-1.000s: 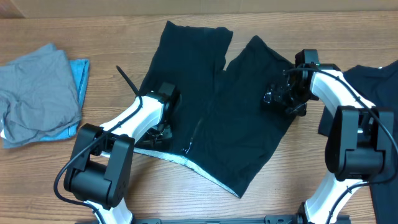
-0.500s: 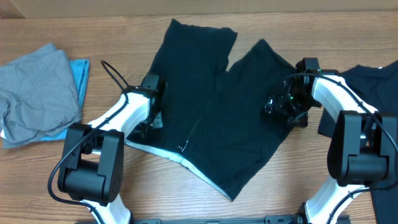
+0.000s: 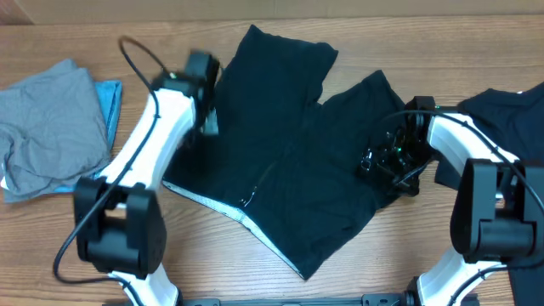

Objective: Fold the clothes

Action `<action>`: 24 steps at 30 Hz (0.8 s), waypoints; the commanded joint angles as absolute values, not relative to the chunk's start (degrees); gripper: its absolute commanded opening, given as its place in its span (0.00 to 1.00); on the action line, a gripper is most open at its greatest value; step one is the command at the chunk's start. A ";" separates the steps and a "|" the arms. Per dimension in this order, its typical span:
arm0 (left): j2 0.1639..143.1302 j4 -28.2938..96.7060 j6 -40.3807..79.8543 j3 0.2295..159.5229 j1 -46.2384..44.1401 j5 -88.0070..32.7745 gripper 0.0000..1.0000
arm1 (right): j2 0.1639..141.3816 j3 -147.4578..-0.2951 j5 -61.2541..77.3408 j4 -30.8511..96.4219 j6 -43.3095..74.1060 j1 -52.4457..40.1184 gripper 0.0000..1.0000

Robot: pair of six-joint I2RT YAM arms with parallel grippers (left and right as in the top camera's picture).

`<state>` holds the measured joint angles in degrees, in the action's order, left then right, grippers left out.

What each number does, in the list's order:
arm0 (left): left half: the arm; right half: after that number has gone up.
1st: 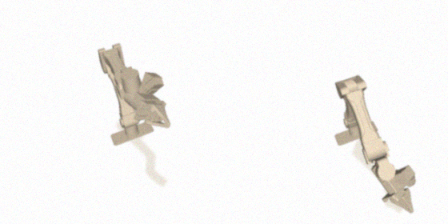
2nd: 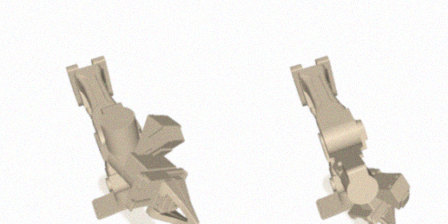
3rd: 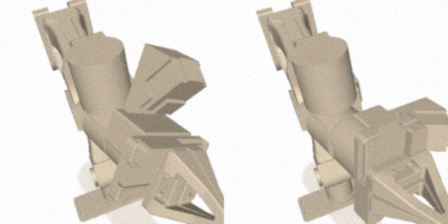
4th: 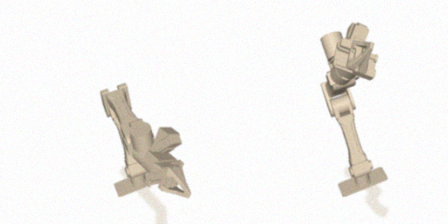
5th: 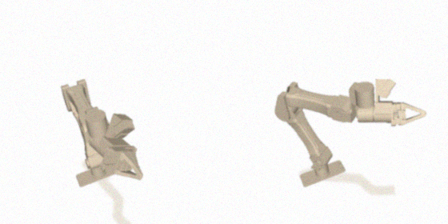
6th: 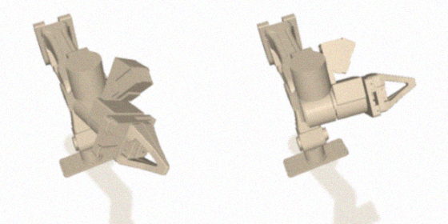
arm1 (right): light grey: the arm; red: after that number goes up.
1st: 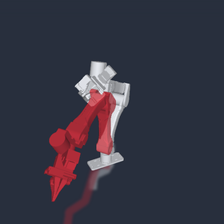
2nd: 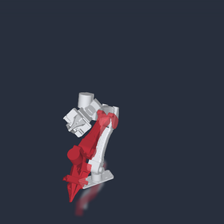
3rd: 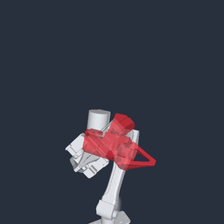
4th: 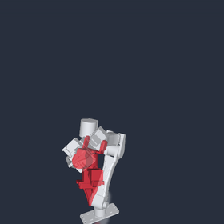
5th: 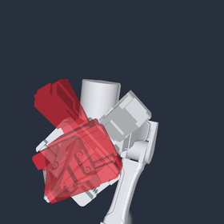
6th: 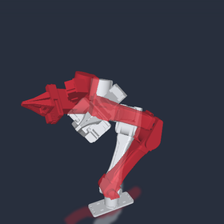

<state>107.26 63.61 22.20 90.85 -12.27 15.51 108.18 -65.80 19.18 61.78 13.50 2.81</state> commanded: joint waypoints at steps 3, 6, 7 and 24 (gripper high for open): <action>100.27 68.86 23.81 100.66 -12.01 7.70 0.56 | 96.31 -69.04 16.82 61.63 13.23 2.50 1.00; 100.33 73.14 23.81 100.12 -12.01 3.81 0.65 | 92.58 -70.96 16.80 59.96 11.20 2.42 1.00; 100.40 74.46 23.83 99.39 -12.01 2.57 0.65 | 91.88 -71.09 16.80 58.67 9.89 2.42 1.00; 100.40 53.10 21.58 66.92 -10.41 -20.88 0.62 | 92.64 -70.89 28.23 35.70 8.99 2.20 0.79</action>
